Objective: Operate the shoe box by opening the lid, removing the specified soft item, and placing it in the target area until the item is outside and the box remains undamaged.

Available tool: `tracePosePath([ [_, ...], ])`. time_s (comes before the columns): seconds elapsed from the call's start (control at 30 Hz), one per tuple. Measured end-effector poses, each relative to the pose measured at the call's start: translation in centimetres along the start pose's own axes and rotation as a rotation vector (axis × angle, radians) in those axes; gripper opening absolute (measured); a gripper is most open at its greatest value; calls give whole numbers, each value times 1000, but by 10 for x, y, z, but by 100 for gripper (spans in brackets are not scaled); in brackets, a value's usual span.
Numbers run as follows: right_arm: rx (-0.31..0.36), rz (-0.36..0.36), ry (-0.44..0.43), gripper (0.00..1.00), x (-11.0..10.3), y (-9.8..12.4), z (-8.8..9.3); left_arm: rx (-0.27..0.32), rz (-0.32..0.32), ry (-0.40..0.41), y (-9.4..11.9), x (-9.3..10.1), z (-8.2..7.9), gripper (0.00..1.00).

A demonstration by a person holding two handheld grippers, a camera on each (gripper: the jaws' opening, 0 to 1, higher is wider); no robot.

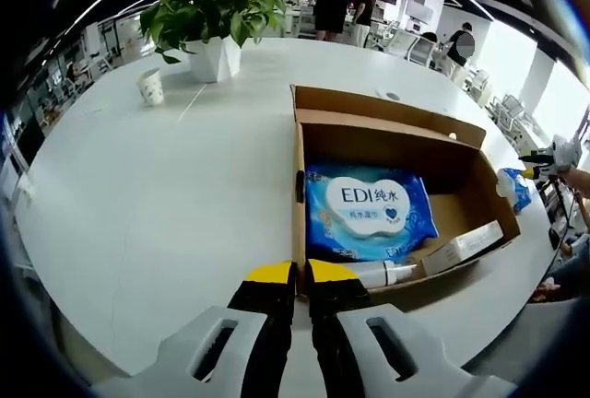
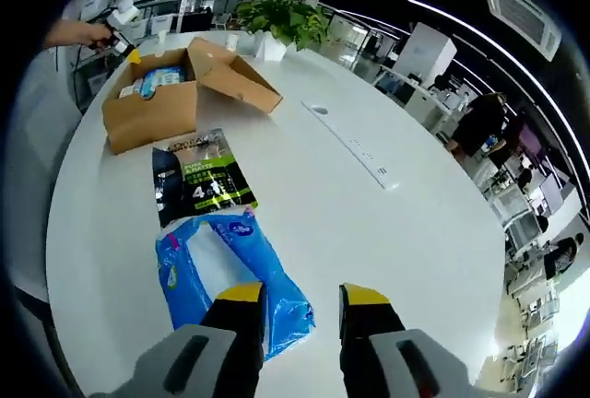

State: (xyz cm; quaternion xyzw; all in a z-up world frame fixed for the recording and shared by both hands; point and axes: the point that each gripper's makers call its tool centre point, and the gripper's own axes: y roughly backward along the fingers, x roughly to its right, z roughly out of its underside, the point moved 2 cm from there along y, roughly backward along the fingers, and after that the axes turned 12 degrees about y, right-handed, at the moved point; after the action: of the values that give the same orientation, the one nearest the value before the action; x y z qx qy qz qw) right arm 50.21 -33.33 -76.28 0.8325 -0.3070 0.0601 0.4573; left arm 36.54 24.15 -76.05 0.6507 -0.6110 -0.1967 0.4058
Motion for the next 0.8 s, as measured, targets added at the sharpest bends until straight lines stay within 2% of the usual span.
tracePosePath([
  [0.07,-3,20,-56,39,0,6,0,0,3,1,0,0,0,2],
  [0.17,14,22,-84,46,-5,12,0,1,8,5,0,0,-1,3],
  [0.37,3,30,-137,61,-17,20,9,4,18,11,0,0,0,3],
  [0.57,-12,45,-226,76,-39,22,17,12,27,20,-1,-1,1,3],
  [0.8,-33,60,-314,78,-64,15,24,16,30,17,-1,-3,1,3],
])
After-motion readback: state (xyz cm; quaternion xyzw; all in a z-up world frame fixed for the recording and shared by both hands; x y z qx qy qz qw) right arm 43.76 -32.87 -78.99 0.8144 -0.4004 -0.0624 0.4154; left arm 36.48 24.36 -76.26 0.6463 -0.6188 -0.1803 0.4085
